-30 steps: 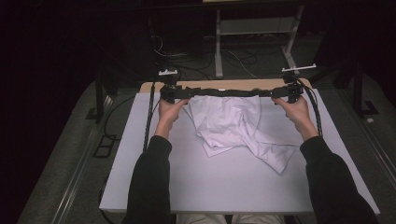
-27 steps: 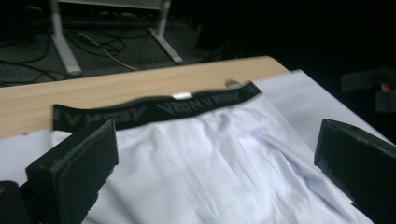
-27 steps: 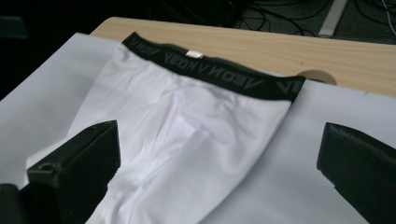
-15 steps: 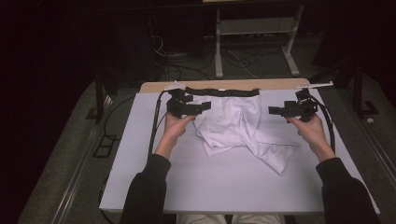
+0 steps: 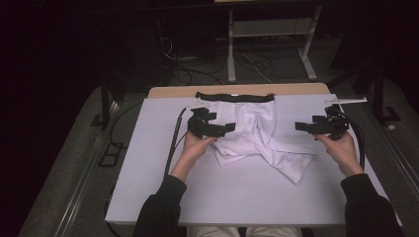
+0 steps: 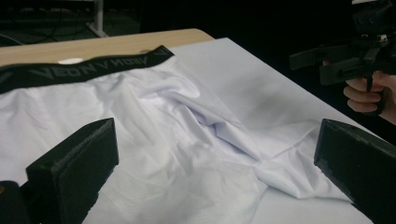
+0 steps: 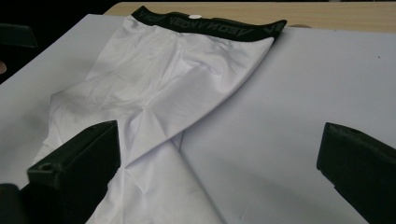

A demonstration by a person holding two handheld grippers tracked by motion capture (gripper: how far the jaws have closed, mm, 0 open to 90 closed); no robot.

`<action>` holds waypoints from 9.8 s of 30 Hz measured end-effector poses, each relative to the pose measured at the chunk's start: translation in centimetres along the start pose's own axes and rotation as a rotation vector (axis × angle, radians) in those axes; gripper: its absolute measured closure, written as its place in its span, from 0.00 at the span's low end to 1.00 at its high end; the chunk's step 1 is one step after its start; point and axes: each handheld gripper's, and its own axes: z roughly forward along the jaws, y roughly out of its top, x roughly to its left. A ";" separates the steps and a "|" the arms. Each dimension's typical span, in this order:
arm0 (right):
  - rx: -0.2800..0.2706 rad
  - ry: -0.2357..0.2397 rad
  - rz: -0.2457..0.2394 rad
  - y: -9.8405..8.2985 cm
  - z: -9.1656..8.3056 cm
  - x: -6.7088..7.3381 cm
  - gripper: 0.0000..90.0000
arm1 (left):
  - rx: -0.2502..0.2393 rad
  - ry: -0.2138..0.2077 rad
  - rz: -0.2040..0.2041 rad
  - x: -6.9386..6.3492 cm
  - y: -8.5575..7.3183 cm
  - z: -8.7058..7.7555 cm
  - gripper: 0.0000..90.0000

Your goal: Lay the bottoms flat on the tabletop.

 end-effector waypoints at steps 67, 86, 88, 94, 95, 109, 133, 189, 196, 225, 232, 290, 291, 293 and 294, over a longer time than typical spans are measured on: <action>0.330 -0.018 0.015 -6.6 -0.9 -1.4 0.97 | 0.240 -0.225 0.064 -9.7 -5.6 8.2 0.13; 0.305 0.031 0.091 -6.4 -1.3 -1.7 0.97 | 0.289 -0.226 0.263 -16.2 -8.1 12.9 0.37; 0.297 0.028 0.096 -6.3 -1.4 -1.8 0.97 | 0.286 -0.212 0.263 -16.4 -8.1 13.4 0.38; 0.281 0.027 0.115 -6.3 -1.6 -1.9 0.97 | 0.331 -0.143 0.315 -17.7 -8.0 15.0 0.60; 0.281 0.028 0.117 -6.3 -1.7 -1.9 0.97 | 0.335 -0.138 0.317 -17.7 -7.9 15.1 0.67; 0.271 0.134 0.192 -6.7 -2.4 0.7 0.97 | 0.481 -0.132 0.456 -15.6 -5.3 10.5 0.97; 0.265 0.121 0.071 -8.4 -2.5 5.5 0.80 | 0.542 -0.247 0.396 -14.0 -7.2 9.0 0.97; 0.240 -0.029 0.264 -8.5 -4.5 -1.4 0.80 | 0.527 -0.275 0.397 -14.8 -6.3 10.9 0.96; 0.300 -0.019 0.263 -9.0 -3.3 -0.9 0.85 | 0.515 -0.278 0.376 -14.6 -6.1 11.2 0.96; 0.262 -0.074 0.320 -9.2 -4.4 -2.1 0.98 | 0.481 -0.337 0.306 -15.8 -8.6 8.5 0.78; 0.262 -0.072 0.316 -9.2 -4.4 -2.1 0.98 | 0.444 -0.263 0.337 -16.5 -9.1 9.6 0.72; 0.329 0.128 0.268 -13.5 -8.8 3.6 0.97 | 0.518 -0.383 0.393 -16.3 -10.0 2.6 0.98; 0.344 0.130 0.261 -13.6 -8.5 3.8 0.97 | 0.526 -0.383 0.390 -16.2 -10.1 2.4 0.98; 0.367 0.137 0.247 -13.5 -8.1 4.2 0.97 | 0.539 -0.389 0.392 -15.9 -10.4 2.1 0.98; 0.374 0.141 0.243 -13.5 -8.0 4.3 0.97 | 0.545 -0.390 0.391 -15.7 -10.5 1.9 0.98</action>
